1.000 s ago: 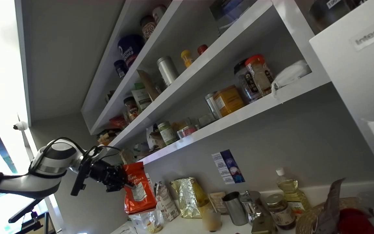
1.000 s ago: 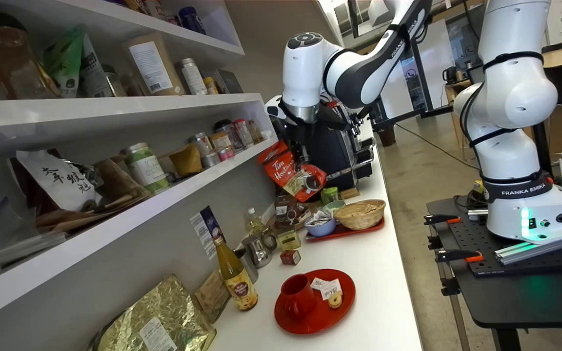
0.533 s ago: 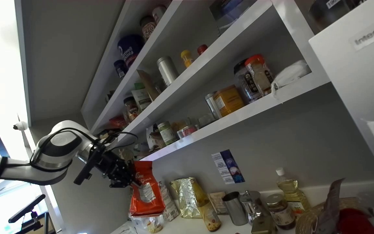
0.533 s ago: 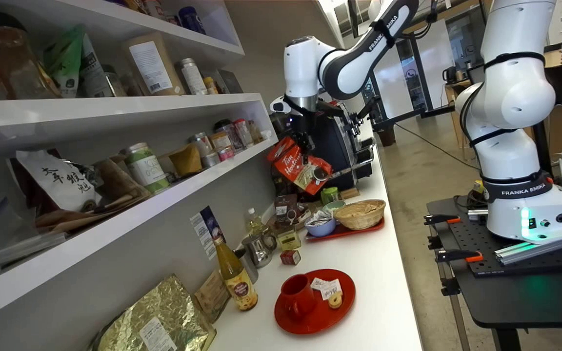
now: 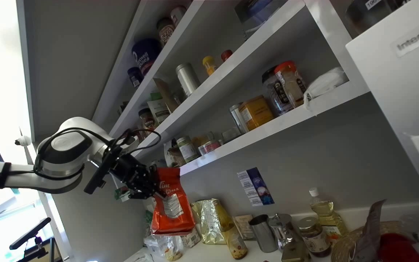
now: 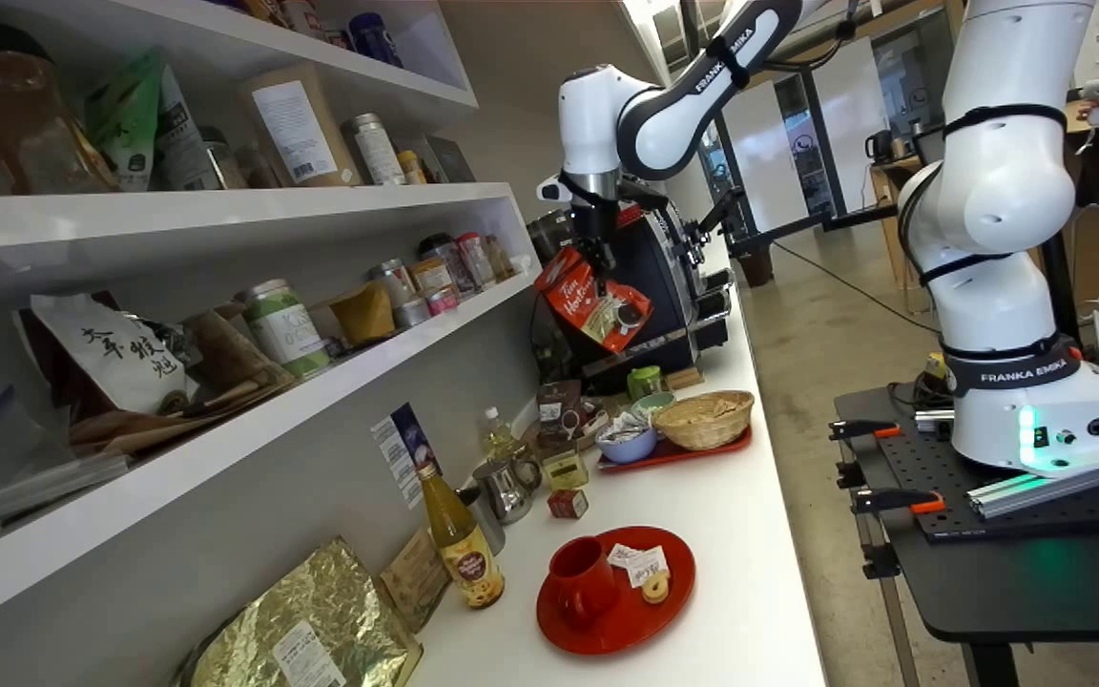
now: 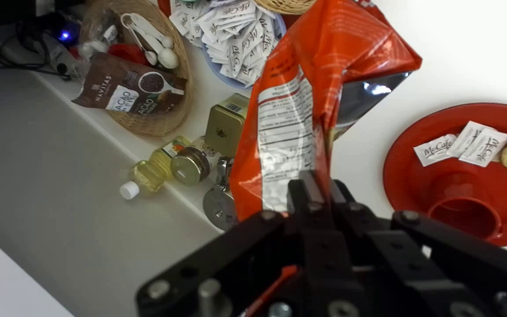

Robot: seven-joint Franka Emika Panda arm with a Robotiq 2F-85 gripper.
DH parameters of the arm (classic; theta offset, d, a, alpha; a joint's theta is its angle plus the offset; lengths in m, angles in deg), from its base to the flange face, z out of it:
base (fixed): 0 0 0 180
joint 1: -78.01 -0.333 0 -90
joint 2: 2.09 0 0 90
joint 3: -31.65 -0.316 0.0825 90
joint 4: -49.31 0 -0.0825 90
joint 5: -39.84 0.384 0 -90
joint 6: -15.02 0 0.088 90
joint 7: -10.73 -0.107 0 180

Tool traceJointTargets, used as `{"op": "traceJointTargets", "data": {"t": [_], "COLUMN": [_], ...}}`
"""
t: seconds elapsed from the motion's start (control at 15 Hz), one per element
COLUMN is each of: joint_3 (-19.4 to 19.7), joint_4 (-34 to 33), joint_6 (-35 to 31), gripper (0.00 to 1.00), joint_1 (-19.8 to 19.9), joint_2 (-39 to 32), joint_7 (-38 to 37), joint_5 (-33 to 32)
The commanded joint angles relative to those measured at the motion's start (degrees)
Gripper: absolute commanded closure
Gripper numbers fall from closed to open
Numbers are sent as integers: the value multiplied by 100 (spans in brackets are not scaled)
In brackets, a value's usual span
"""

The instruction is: Put the orange pack on the bottom shelf.

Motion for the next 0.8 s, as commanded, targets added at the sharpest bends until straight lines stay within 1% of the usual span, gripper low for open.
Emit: {"op": "traceJointTargets", "data": {"t": [0.0, 0.47, 0.73], "joint_3": [-96, -161, -83], "joint_4": [-322, -836, -1236], "joint_6": [-33, 58, 31], "gripper": [100, 100, 100], "joint_1": [233, 442, 595], "joint_2": [-74, -110, -284], "joint_7": [-153, -368, -348], "joint_5": [-102, -158, -239]}}
